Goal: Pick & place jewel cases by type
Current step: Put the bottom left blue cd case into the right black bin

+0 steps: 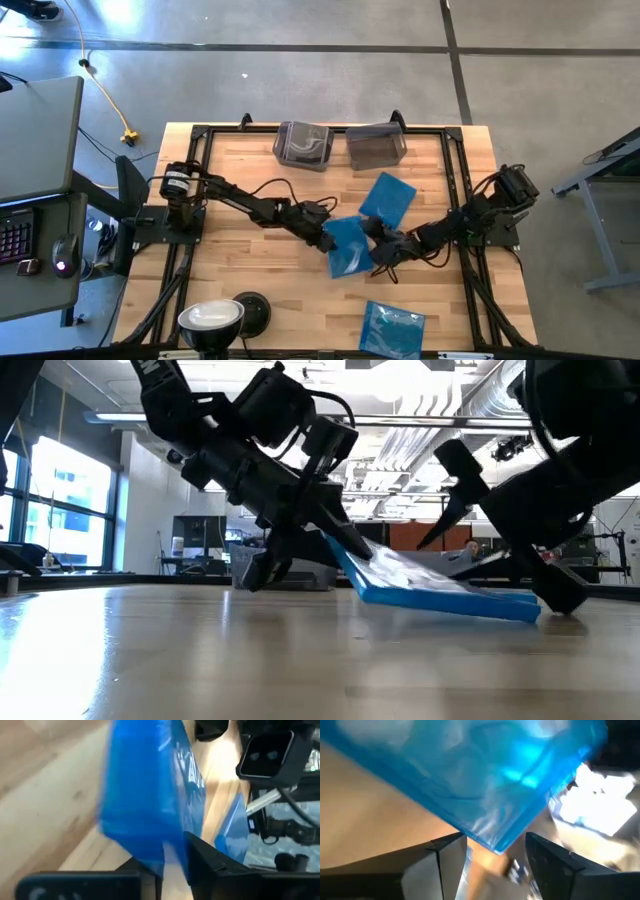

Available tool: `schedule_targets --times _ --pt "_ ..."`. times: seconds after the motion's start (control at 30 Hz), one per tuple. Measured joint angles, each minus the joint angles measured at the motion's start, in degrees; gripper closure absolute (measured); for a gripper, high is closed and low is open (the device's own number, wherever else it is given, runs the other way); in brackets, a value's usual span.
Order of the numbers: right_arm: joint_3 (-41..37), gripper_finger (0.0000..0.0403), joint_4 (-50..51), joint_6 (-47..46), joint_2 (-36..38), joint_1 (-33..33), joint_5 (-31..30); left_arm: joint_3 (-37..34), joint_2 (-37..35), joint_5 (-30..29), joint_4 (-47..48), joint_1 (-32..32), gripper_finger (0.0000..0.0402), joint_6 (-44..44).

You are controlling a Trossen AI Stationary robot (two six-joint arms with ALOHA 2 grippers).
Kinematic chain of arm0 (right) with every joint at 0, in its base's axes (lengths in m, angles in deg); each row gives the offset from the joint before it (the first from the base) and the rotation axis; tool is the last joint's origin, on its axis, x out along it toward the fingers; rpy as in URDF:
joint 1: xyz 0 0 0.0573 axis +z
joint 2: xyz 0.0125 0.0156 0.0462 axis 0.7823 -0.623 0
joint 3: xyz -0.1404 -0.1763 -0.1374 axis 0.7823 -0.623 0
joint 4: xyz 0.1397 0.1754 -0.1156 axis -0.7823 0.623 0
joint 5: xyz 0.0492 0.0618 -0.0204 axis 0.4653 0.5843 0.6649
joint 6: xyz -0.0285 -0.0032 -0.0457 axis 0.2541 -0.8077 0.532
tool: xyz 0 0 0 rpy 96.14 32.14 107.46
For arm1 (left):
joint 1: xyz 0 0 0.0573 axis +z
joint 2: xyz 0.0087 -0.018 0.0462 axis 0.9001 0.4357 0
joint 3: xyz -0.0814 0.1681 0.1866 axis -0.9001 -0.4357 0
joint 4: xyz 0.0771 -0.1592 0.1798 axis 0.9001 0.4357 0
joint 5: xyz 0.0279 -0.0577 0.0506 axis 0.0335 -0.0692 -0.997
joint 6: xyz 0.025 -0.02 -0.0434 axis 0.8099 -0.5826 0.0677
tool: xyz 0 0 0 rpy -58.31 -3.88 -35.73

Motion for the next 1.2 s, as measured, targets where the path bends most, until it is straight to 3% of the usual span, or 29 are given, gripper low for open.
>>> schedule_targets --times 0.17,0.57,0.73,0.9,1.07,1.2 --pt "0.0 0.0206 -1.1 1.5 1.8 1.4 -14.9 0.1 0.0 -2.0 -3.6 0.1 0.036 0.7" --pt "0.2 0.0206 6.8 4.3 18.6 9.2 -36.5 0.2 0.0 -5.8 -15.6 3.0 0.0362 6.1" --pt "0.2 0.0206 5.9 -0.5 28.2 11.3 -38.9 4.6 0.0 -7.5 -15.2 7.6 0.0362 12.3" --pt "0.2 0.0206 5.7 -9.9 36.4 11.3 -39.4 13.1 0.0 -10.7 -11.6 12.2 0.0362 25.1" --pt "0.2 0.0206 5.8 -14.8 41.7 11.3 -39.1 24.5 0.5 -18.2 2.5 15.7 0.0362 39.1" --pt "0.2 0.0206 5.9 -14.8 43.2 11.1 -37.0 31.9 4.0 -23.5 11.9 18.5 0.0362 44.9"
